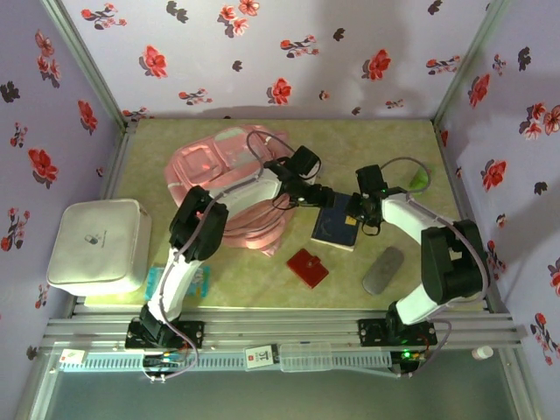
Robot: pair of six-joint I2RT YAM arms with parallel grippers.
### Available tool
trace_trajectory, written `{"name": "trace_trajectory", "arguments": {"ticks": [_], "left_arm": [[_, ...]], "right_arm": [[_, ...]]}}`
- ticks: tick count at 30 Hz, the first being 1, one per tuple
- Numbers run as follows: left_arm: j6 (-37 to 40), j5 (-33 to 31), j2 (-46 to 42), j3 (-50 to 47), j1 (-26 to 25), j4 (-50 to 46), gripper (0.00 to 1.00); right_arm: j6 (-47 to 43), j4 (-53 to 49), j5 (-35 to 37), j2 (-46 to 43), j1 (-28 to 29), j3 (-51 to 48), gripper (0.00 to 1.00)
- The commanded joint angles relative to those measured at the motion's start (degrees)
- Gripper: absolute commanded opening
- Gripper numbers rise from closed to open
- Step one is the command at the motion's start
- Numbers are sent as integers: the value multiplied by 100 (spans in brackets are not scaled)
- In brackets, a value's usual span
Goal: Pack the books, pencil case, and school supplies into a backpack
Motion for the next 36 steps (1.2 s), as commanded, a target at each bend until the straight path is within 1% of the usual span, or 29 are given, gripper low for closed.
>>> {"name": "trace_trajectory", "arguments": {"ticks": [1, 6, 17, 25, 30, 36], "left_arm": [[-73, 82, 230, 286, -67, -366, 70], [-107, 136, 453, 428, -64, -528, 64], [-151, 482, 704, 602, -63, -578, 53], [-225, 534, 826, 686, -63, -650, 52], [-266, 814, 825, 679, -74, -533, 49], [-640, 1449, 709, 523, -42, 6, 47]], "right_arm": [[152, -82, 110, 192, -25, -73, 41], [202, -16, 92, 421, -23, -84, 36], [316, 104, -46, 657, -22, -101, 35], [393, 185, -134, 716, -25, -153, 35], [486, 278, -204, 726, -27, -206, 34], [702, 531, -424, 722, -26, -326, 34]]}}
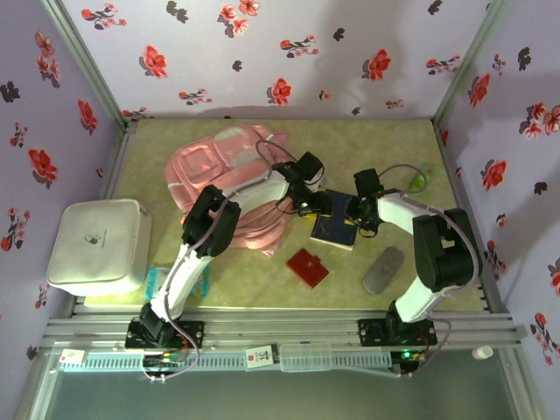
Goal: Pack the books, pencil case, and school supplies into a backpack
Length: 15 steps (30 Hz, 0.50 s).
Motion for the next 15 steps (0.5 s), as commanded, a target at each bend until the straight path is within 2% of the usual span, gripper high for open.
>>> {"name": "trace_trajectory", "arguments": {"ticks": [1, 10, 15], "left_arm": [[-381, 836, -46, -52, -39, 552, 46], [-857, 1469, -890, -619, 93, 1561, 38], [-807, 1503, -1192, -900, 174, 1718, 36]], "right_arm": [[300, 287, -271, 198, -1, -263, 34], [569, 589, -364, 130, -1, -393, 34], [620, 710, -510, 78, -4, -398, 34]]}}
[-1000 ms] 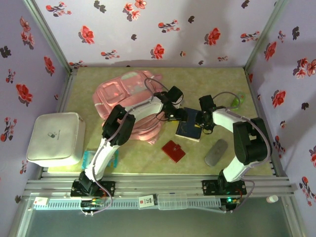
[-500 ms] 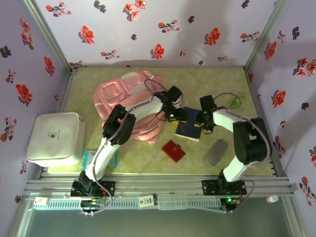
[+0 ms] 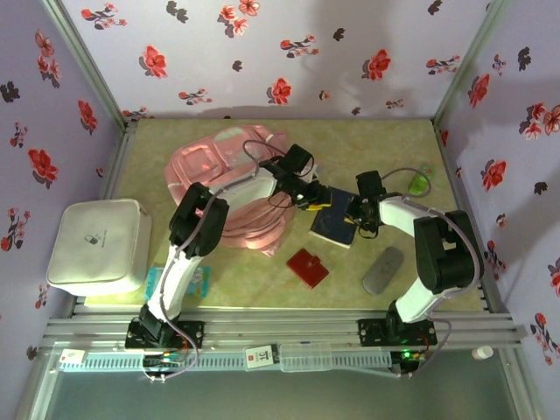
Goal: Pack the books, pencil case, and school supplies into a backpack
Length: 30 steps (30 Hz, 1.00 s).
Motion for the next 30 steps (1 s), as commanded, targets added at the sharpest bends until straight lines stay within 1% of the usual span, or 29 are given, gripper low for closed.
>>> {"name": "trace_trajectory", "arguments": {"ticks": [1, 5, 6, 9, 12, 15, 17, 25, 30], "left_arm": [[-82, 520, -416, -113, -61, 507, 36], [-3, 502, -190, -130, -54, 360, 35], [116, 364, -152, -62, -33, 146, 36], [568, -393, -137, 90, 47, -536, 44], [759, -665, -42, 220, 72, -817, 47], [771, -725, 140, 314, 40, -914, 47], [802, -916, 252, 387, 10, -1032, 47], [1010, -992, 729, 937, -92, -1555, 46], [1044, -995, 880, 1111, -168, -1704, 46]], "right_arm": [[212, 264, -459, 170, 45, -175, 34], [297, 391, -575, 183, 37, -184, 33], [295, 387, -551, 183, 42, -184, 34], [265, 287, -387, 165, 43, -211, 33], [208, 96, -207, 166, 36, -185, 32], [140, 9, -89, 170, 41, -167, 28], [126, -17, -61, 190, 37, -164, 27], [120, 4, -131, 328, 37, -140, 27], [129, 27, -171, 336, 39, -129, 27]]}}
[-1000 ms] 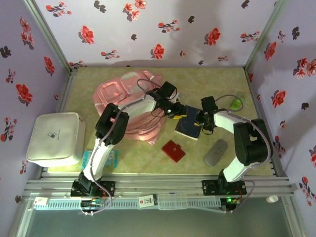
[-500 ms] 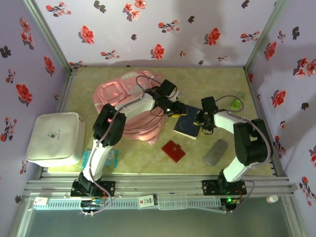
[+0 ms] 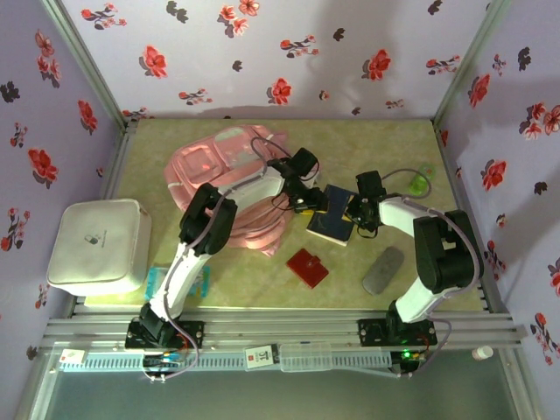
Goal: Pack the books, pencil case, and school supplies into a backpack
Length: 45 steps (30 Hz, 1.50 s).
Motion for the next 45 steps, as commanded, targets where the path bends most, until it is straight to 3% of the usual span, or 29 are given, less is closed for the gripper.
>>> {"name": "trace_trajectory", "arguments": {"ticks": [1, 12, 17, 23, 28, 39, 45], "left_arm": [[156, -19, 175, 226, -99, -302, 46], [118, -79, 390, 388, -143, -454, 52], [-154, 522, 361, 300, -170, -94, 50], [-917, 1081, 124, -195, -192, 953, 44], [-1076, 1352, -246, -286, -189, 1342, 39], [-997, 1007, -585, -542, -183, 1305, 23], [-862, 852, -860, -664, -88, 1277, 5]], "right_arm": [[2, -126, -132, 312, 43, -79, 27], [15, -92, -188, 322, 35, -82, 27], [159, 138, -410, 349, 38, -192, 27], [486, 619, -748, 425, -15, -455, 27], [518, 680, -806, 359, -36, -505, 27], [439, 538, -609, 173, -73, -514, 27], [284, 372, -372, -96, -80, -435, 32]]}}
